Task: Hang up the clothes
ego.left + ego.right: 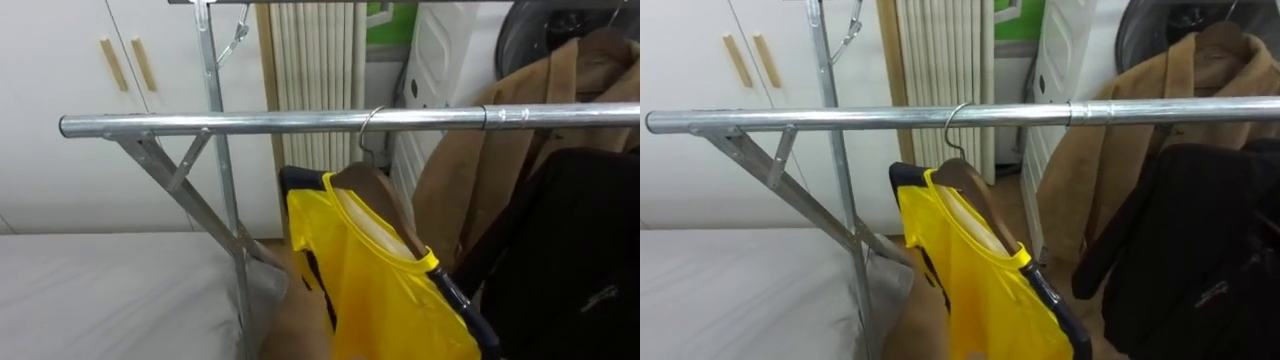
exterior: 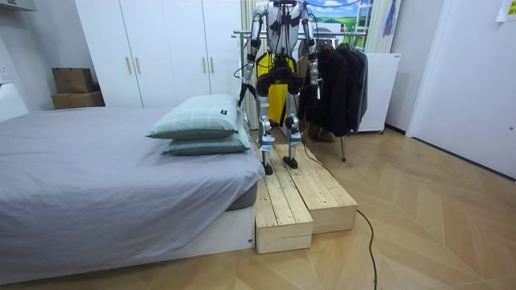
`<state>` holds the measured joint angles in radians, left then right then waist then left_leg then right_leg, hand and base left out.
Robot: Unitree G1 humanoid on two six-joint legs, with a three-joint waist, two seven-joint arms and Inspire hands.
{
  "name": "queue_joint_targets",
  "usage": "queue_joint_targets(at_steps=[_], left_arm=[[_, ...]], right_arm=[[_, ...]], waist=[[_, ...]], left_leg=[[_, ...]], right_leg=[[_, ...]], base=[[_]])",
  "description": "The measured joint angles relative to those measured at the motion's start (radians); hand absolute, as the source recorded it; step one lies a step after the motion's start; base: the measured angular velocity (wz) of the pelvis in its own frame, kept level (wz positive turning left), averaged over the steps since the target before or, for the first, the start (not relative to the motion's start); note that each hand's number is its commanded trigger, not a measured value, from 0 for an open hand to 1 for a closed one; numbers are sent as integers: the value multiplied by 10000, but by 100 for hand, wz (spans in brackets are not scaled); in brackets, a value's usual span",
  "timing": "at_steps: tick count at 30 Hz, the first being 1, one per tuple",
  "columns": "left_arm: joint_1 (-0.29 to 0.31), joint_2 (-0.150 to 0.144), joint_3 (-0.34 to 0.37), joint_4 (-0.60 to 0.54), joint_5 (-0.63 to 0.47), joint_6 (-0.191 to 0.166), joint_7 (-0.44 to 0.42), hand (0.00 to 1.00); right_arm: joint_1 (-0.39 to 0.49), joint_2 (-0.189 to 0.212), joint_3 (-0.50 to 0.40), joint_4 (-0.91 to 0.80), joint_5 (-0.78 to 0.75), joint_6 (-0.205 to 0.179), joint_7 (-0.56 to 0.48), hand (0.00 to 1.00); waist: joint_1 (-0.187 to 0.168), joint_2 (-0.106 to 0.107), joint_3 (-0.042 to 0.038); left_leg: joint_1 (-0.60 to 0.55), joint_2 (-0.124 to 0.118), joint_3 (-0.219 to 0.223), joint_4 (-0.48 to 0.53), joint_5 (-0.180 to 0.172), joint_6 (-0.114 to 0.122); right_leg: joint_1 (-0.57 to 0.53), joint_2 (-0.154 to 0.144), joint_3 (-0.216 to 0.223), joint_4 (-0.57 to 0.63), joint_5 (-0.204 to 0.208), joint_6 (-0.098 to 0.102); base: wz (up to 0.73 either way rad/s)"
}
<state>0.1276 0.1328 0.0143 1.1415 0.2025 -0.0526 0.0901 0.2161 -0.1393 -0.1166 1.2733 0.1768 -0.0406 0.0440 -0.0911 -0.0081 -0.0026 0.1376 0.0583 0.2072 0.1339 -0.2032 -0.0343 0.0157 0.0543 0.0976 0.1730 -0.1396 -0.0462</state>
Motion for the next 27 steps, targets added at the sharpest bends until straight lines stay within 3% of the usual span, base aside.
queue_joint_targets(at_steps=[7, 12, 19, 27], left_arm=[[-67, 2, 3, 180, -242, 345, -253, 0], [-178, 9, -25, 271, -555, 528, -424, 0], [-352, 13, 6, 564, -714, 697, -757, 0], [-339, 15, 134, 287, -1323, 701, -1096, 0]], right_arm=[[-105, 15, -320, 32, -741, 628, -83, 0], [-404, 8, -262, 160, -1601, 845, -241, 0], [-690, 9, -258, 166, -1870, 877, -444, 0], [-673, 11, -225, 118, -1749, 848, -294, 0]], waist=[[-164, 30, 36], [-137, 88, 31], [-147, 183, 33], [-78, 119, 25]], left_leg=[[143, -36, 98, 0, 0, 0], [136, -35, 102, 0, -1, 0], [133, -36, 100, 0, 0, 0], [129, -24, 95, 8, 0, 0]], right_leg=[[-6, -1, 173, 169, -77, 45], [-53, 38, 314, 176, -65, 55], [-149, 43, 310, 345, -84, 55], [-157, 73, 361, 335, -106, 39]], base=[[-7], [-6], [-1], [0]])
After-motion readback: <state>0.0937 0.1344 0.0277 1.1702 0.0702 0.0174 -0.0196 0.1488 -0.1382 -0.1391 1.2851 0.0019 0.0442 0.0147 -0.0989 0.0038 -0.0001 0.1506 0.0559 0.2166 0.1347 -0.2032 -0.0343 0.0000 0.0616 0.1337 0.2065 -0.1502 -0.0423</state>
